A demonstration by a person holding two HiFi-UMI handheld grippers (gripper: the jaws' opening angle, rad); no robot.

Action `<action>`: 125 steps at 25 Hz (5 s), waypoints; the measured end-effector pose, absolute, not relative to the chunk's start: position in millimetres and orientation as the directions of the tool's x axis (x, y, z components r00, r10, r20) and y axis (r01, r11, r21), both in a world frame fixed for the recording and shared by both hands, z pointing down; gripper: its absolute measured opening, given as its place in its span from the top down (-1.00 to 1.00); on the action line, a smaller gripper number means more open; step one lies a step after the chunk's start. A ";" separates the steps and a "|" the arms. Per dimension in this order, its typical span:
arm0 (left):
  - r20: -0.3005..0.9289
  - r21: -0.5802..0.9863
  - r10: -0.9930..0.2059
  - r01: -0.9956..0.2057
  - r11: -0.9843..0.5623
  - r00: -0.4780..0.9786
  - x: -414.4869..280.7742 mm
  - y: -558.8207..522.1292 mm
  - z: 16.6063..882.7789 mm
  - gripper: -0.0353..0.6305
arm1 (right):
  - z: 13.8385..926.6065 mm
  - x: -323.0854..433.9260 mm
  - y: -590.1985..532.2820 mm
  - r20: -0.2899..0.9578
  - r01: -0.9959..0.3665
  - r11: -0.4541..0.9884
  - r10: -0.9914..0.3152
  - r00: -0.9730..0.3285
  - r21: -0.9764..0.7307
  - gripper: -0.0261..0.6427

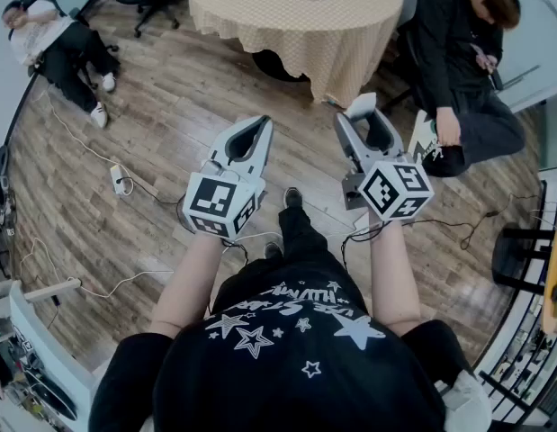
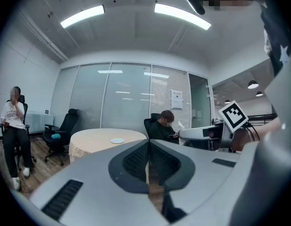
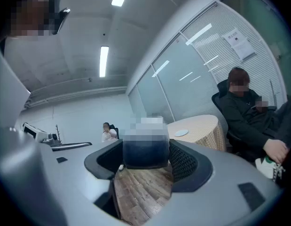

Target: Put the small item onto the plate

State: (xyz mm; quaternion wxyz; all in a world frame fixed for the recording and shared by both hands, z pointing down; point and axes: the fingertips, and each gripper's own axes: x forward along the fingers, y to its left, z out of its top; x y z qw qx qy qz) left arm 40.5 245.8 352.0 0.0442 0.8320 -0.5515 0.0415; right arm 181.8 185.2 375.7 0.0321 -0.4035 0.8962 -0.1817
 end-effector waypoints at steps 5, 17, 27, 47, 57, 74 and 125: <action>0.130 0.031 -0.905 -0.914 -0.404 0.404 59.3 276.7 358.1 0.87 | 376.2 198.2 216.9 0.105 -0.737 0.602 -0.748 -0.655 -0.307 0.00; 0.103 0.021 -0.898 -0.904 -0.428 0.427 52.0 308.3 351.7 0.87 | 375.0 194.6 256.9 0.103 -0.757 0.581 -0.769 -0.631 -0.301 0.00; 0.075 0.035 -0.899 -0.902 -0.431 0.432 29.1 301.1 348.7 0.87 | 365.1 191.5 253.4 0.085 -0.741 0.591 -0.761 -0.644 -0.318 0.00; 0.090 0.053 -0.919 -0.923 -0.381 0.384 -30.2 161.2 359.9 0.87 | 386.9 129.6 84.2 0.131 -0.703 0.606 -0.715 -0.686 -0.373 0.00; 0.152 0.068 -0.911 -0.924 -0.377 0.383 -36.0 51.9 367.4 0.87 | 391.1 120.8 -29.7 0.168 -0.695 0.604 -0.695 -0.699 -0.391 0.00; 0.224 0.107 -0.922 -0.949 -0.298 0.315 -41.5 -64.5 393.4 0.87 | 423.3 93.8 -146.2 0.182 -0.590 0.652 -0.583 -0.792 -0.477 0.00; 0.314 0.239 -0.655 -0.725 -0.646 0.687 -145.2 -378.6 465.1 0.87 | 510.5 20.8 -368.3 0.489 -0.891 0.227 -0.769 -0.411 -0.392 0.00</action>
